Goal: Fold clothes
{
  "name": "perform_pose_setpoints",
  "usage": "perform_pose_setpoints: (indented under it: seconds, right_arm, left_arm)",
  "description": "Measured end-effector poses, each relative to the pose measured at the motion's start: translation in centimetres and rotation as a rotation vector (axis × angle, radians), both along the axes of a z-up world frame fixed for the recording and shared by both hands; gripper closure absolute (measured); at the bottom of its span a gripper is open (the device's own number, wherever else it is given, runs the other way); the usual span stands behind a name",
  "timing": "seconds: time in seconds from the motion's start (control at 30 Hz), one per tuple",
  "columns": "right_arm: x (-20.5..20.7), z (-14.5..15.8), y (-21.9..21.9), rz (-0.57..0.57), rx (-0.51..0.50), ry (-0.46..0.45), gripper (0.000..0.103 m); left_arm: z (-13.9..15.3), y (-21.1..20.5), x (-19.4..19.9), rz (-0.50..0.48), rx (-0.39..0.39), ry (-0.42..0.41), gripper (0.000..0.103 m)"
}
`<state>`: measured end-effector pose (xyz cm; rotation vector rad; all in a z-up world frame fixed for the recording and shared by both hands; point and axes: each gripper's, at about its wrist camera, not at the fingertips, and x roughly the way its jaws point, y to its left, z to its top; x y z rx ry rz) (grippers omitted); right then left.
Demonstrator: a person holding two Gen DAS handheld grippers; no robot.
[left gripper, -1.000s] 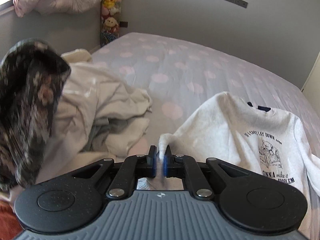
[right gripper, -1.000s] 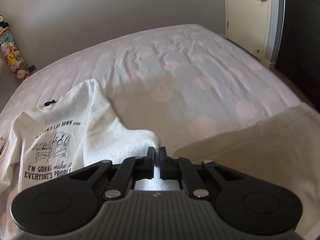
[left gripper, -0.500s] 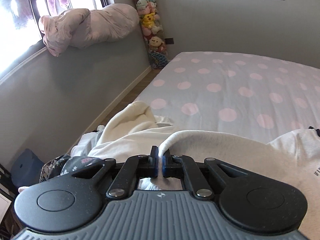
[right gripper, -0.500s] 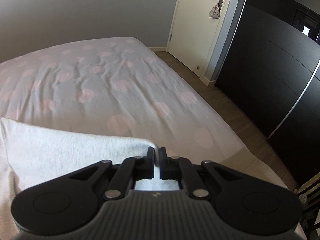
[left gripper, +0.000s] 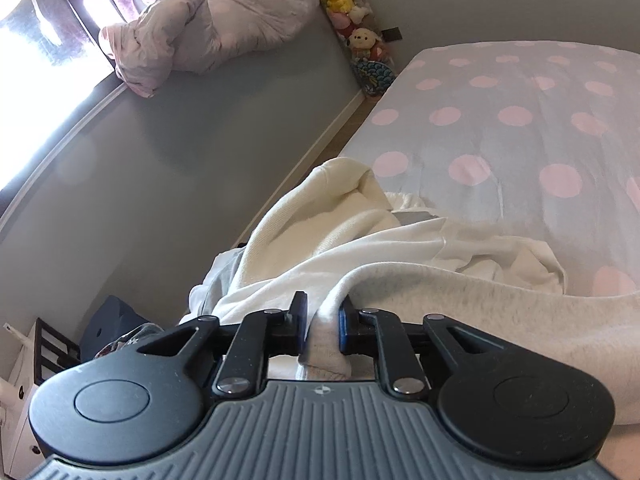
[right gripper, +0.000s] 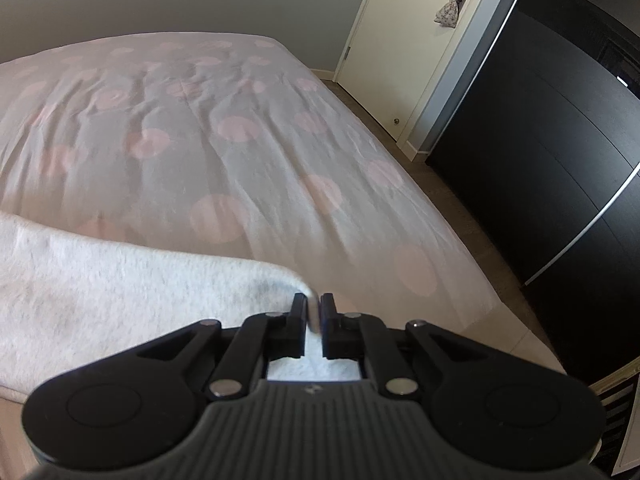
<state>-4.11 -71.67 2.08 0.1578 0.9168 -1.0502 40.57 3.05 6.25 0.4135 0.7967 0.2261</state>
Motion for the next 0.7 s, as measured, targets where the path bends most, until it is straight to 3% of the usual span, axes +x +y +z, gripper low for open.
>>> perform_pose_setpoints:
  seconds: [0.13, 0.17, 0.37, 0.53, 0.7]
  right_arm:
    - [0.0, 1.4, 1.7, 0.036, -0.039, -0.016, 0.078]
    - [0.0, 1.8, 2.2, 0.045, -0.051, -0.021, 0.071]
    - [-0.1, 3.1, 7.0, 0.141, -0.010, -0.080, 0.069]
    - [-0.5, 2.8, 12.2, 0.226, 0.090, -0.139, 0.066]
    - [-2.1, 1.4, 17.8, 0.282, 0.231, -0.209, 0.062]
  left_arm:
    - [1.2, -0.5, -2.2, -0.090, -0.029, -0.072, 0.047]
    - [1.7, -0.6, -2.9, -0.111, -0.040, -0.089, 0.046]
    - [4.0, -1.7, -8.7, -0.229, -0.188, -0.108, 0.043]
    - [2.7, -3.3, -14.8, -0.323, -0.327, 0.014, 0.043]
    - [-1.8, -4.6, -20.9, -0.394, -0.527, 0.266, 0.042]
